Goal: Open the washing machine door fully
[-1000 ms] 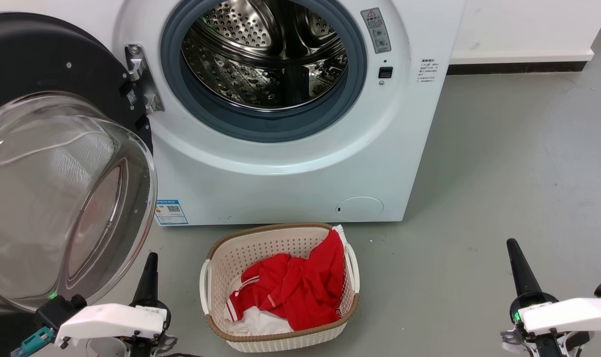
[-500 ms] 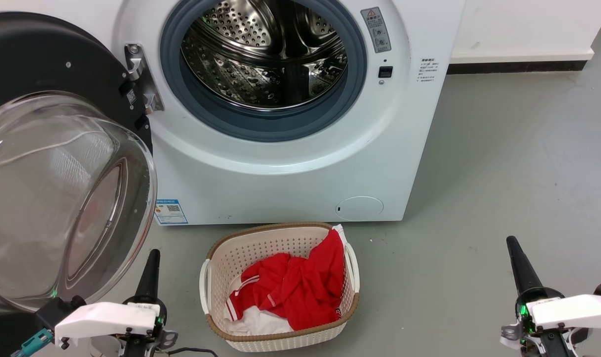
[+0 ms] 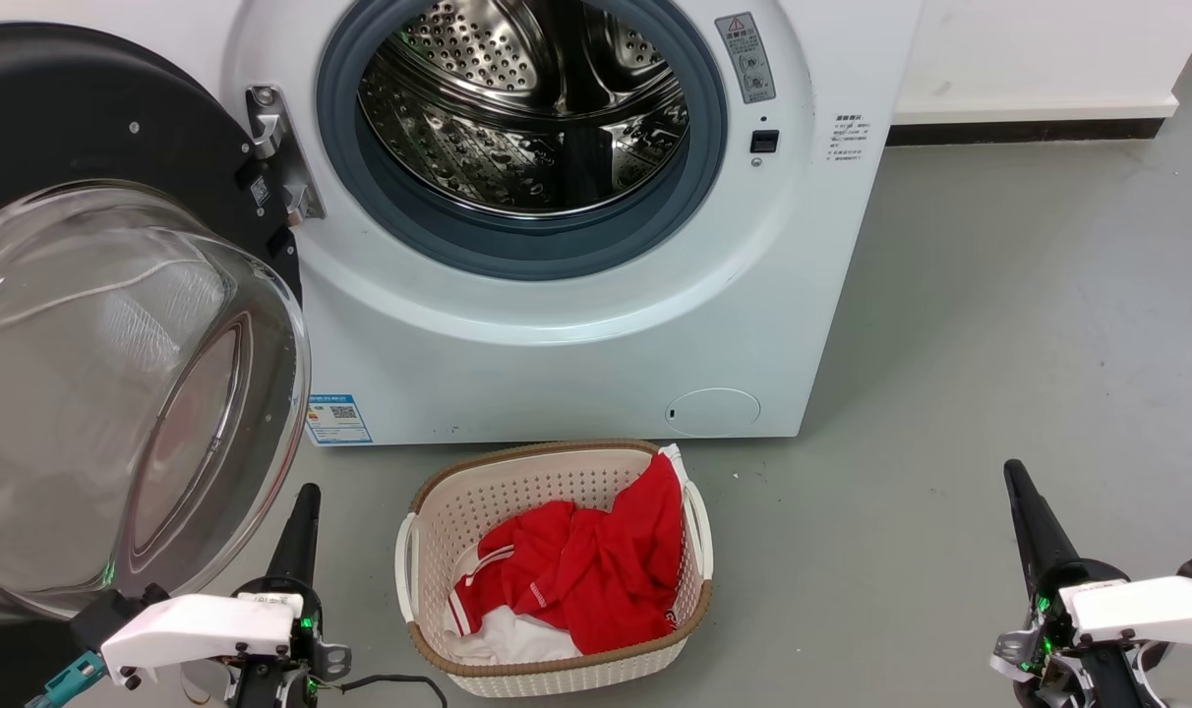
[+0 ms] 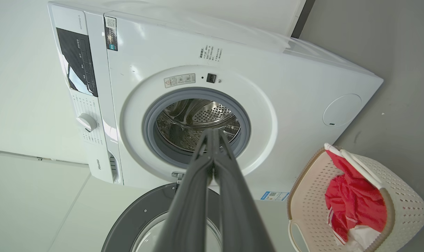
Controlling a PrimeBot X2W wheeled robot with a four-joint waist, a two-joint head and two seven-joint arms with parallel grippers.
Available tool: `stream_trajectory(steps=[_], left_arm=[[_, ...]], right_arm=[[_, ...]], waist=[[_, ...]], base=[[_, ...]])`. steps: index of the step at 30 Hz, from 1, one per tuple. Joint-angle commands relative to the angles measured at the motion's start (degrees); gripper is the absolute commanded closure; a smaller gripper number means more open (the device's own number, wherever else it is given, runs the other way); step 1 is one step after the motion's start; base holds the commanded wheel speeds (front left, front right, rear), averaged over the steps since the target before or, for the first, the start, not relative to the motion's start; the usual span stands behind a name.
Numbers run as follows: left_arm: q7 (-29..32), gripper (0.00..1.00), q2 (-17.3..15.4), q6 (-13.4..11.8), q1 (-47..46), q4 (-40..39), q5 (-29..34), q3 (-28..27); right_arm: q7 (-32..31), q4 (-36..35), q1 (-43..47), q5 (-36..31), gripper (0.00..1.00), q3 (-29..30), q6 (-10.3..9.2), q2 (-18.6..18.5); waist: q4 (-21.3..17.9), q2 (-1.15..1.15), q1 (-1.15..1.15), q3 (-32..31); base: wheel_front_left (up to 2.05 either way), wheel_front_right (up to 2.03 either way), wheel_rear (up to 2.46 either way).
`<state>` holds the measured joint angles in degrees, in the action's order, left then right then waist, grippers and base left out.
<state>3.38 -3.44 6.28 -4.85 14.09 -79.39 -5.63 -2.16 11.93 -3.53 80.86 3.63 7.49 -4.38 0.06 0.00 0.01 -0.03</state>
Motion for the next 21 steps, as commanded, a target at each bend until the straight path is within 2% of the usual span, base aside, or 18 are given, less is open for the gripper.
stream_trajectory(steps=[1,21], left_arm=[[0.43,1.00,0.05,0.34,-1.01,-0.28,-1.57,-0.17],[2.60,1.00,0.47,1.14,-1.47,-0.10,-10.17,-0.86]], right_arm=[[-0.42,0.17,-1.28,1.74,1.00,0.21,0.01,-0.16],[-2.43,1.63,-2.63,10.28,1.00,0.87,0.00,0.10]], waist=[[0.00,0.00,-0.01,0.01],[-0.04,0.00,-0.01,0.15]], base=[[0.00,0.00,0.00],[0.00,0.00,0.00]])
